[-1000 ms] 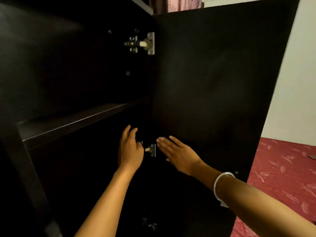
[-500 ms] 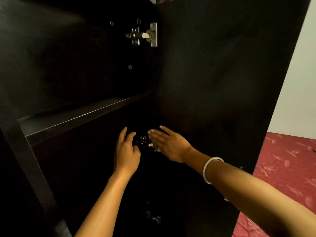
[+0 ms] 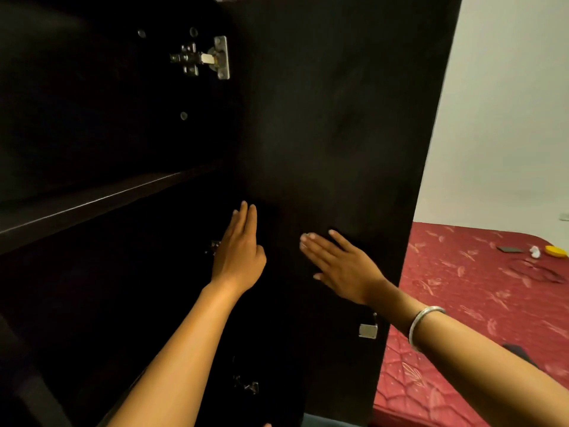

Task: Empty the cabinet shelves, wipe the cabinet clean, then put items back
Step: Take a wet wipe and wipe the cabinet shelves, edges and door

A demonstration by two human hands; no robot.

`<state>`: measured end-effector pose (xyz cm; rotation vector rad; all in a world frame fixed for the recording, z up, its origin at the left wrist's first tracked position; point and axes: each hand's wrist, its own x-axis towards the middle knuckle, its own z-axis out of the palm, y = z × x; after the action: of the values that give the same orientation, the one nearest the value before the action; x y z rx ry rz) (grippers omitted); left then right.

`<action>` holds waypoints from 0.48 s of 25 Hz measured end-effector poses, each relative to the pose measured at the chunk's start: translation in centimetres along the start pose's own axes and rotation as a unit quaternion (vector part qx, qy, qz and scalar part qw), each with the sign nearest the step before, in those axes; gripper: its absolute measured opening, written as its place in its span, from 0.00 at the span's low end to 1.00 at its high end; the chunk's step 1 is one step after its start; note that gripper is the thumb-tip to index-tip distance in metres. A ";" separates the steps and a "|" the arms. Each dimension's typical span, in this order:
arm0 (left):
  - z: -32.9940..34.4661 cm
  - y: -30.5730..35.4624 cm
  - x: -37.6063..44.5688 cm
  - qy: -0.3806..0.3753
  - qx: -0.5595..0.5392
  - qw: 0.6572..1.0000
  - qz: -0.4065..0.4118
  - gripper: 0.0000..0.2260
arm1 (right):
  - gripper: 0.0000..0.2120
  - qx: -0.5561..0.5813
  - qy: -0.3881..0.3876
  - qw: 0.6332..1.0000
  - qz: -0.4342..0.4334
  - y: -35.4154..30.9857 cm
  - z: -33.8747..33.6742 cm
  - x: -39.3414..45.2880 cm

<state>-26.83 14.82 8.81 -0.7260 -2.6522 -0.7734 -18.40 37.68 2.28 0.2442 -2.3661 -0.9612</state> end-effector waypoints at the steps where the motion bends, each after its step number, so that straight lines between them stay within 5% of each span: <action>1: 0.1 0.4 0.0 0.001 0.005 1.000 0.005 0.35 | 0.35 -0.019 0.011 1.000 0.005 1.4 -0.5 -0.2; 5: 0.3 1.6 0.5 0.015 0.016 1.000 -0.002 0.36 | 0.34 0.016 0.092 0.934 0.345 9.6 -6.2 1.2; 7: 0.4 2.2 0.6 0.024 0.000 1.000 -0.014 0.36 | 0.36 0.044 0.100 0.913 0.393 9.3 -6.8 2.1; 12: 0.4 2.9 0.6 0.021 -0.048 0.998 -0.030 0.35 | 0.38 0.045 -0.064 0.997 0.028 -3.2 -2.0 4.5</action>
<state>-25.80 17.37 9.93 -0.6500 -2.6250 -0.9277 -21.10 32.55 3.19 0.1541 -2.5226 -0.8693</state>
